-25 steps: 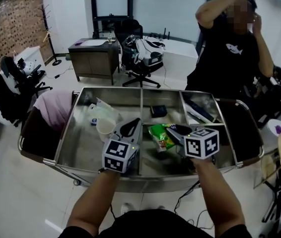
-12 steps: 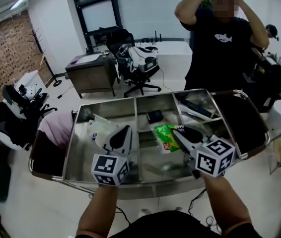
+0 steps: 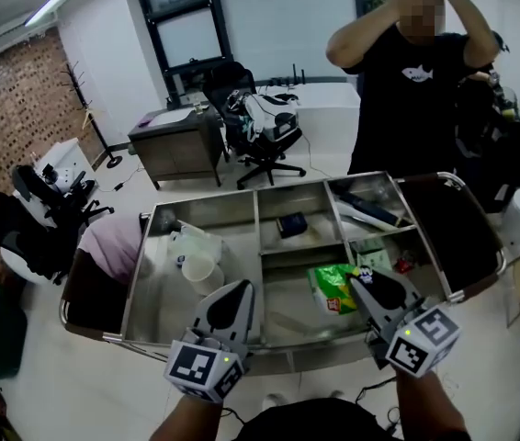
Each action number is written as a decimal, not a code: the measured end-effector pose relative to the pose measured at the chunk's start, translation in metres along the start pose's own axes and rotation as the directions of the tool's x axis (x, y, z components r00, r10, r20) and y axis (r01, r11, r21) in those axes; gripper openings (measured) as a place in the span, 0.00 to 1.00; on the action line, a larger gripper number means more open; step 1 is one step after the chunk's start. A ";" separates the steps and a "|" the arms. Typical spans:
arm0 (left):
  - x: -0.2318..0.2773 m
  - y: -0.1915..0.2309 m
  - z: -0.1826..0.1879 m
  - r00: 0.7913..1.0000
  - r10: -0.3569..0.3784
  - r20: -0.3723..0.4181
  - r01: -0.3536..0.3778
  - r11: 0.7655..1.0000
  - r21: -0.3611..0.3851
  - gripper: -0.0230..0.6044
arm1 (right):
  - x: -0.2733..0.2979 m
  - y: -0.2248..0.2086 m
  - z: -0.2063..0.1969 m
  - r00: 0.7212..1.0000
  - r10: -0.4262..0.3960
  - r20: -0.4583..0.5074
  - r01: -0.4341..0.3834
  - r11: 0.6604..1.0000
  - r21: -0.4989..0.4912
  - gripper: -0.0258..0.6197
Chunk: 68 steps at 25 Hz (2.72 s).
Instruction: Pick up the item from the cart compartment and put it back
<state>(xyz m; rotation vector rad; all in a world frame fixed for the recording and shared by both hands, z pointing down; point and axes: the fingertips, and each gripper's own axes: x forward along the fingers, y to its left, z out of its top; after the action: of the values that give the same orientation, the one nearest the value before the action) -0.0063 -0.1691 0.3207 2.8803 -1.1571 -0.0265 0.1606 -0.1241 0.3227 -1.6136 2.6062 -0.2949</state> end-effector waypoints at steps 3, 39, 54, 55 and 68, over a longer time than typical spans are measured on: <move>-0.010 -0.008 -0.004 1.000 0.000 -0.003 0.000 1.000 0.016 0.04 | -0.007 0.001 -0.017 1.000 -0.007 -0.024 0.008 1.000 0.009 0.21; -0.012 -0.013 -0.018 1.000 0.001 -0.010 0.000 0.998 0.058 0.04 | -0.007 0.000 -0.026 0.999 -0.017 -0.050 0.018 1.000 0.018 0.21; -0.008 -0.007 -0.017 1.000 0.016 0.007 -0.016 0.998 0.059 0.04 | 0.046 -0.004 -0.001 0.995 0.005 -0.095 -0.012 0.997 -0.076 0.21; -0.008 -0.006 -0.017 1.000 0.018 0.009 -0.019 0.998 0.059 0.04 | 0.051 -0.005 0.000 0.995 0.006 -0.104 -0.015 0.997 -0.081 0.21; -0.010 0.008 -0.015 0.998 0.046 0.030 -0.048 0.998 0.050 0.04 | 0.124 -0.029 -0.051 0.948 -0.020 -0.319 -0.006 0.997 -0.080 0.21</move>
<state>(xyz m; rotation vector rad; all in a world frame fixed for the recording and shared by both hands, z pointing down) -0.0182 -0.1674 0.3360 2.9042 -1.2478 -0.0382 0.1229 -0.2405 0.3846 -1.7308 2.8805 -0.4989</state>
